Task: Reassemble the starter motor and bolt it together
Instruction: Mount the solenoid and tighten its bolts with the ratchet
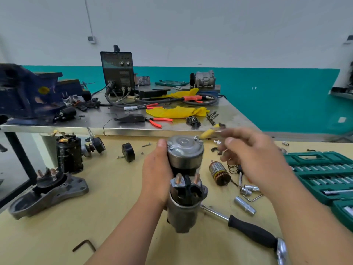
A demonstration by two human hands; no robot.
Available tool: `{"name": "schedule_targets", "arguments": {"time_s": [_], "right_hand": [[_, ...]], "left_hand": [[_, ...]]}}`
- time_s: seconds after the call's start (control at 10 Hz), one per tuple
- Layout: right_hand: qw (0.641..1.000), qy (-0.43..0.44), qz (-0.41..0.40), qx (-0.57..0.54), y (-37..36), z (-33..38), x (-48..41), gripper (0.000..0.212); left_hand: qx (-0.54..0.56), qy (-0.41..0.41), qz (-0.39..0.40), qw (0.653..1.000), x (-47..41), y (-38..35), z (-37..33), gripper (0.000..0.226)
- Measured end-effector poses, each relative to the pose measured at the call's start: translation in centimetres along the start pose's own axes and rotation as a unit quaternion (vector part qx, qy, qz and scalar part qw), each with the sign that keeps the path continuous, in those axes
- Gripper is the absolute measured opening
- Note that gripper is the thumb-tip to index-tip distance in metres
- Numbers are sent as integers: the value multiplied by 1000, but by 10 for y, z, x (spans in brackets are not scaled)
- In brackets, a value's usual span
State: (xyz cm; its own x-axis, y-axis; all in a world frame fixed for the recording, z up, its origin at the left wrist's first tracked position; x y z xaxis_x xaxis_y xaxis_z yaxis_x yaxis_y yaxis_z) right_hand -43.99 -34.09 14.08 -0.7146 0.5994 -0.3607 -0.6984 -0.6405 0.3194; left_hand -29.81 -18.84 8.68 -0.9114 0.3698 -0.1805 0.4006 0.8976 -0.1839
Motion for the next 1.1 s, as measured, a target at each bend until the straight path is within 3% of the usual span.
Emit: {"name": "schedule_targets", "arguments": {"time_s": [0.1, 0.2, 0.3, 0.4, 0.5, 0.6, 0.7, 0.8, 0.9, 1.0, 1.1], "right_hand": [[994, -29, 63, 81, -19, -19, 3, 14], [982, -58, 93, 153, -28, -41, 3, 22], [964, -80, 127, 218, -43, -66, 6, 35], [941, -81, 171, 281, -72, -89, 7, 27], [904, -81, 230, 351, -102, -102, -4, 23], [870, -53, 252, 421, -123, -99, -24, 35], [851, -21, 321, 415, -160, -91, -23, 40], [832, 31, 362, 419, -191, -80, -12, 18], [830, 56, 351, 430, -197, -72, -8, 14], [883, 38, 283, 372, -175, -62, -11, 10], [976, -30, 174, 124, -136, -41, -11, 15]], "left_hand": [[94, 35, -23, 995, -12, 20, 12, 55], [130, 44, -61, 989, -29, 52, 12, 48], [143, 31, -81, 986, -47, 84, 8, 41], [132, 16, -124, 983, -56, 110, 0, 43], [137, 32, -85, 986, -57, 116, -3, 48], [77, 40, -81, 993, -46, 112, -2, 55], [54, -6, -80, 995, -40, 107, -5, 48], [52, -21, -56, 997, -38, 98, -7, 43], [57, -19, -76, 995, -41, 104, -7, 42], [40, -19, -70, 997, -40, 109, -3, 51], [-24, -8, -23, 999, -37, 100, -6, 61]]}}
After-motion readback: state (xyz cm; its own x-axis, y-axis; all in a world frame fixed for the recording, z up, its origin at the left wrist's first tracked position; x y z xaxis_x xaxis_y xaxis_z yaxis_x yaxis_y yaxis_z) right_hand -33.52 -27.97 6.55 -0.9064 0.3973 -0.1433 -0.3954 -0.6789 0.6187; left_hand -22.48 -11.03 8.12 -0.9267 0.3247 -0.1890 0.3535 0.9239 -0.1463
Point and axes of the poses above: each hand's wrist, its own x-axis away from the middle knuckle, its own y-axis out of the back of the hand, z = x × y, the point moved 8 cm from there along -x, towards the middle knuckle, and after that the axes turned 1 degree about -y, right-handed, at the moved point
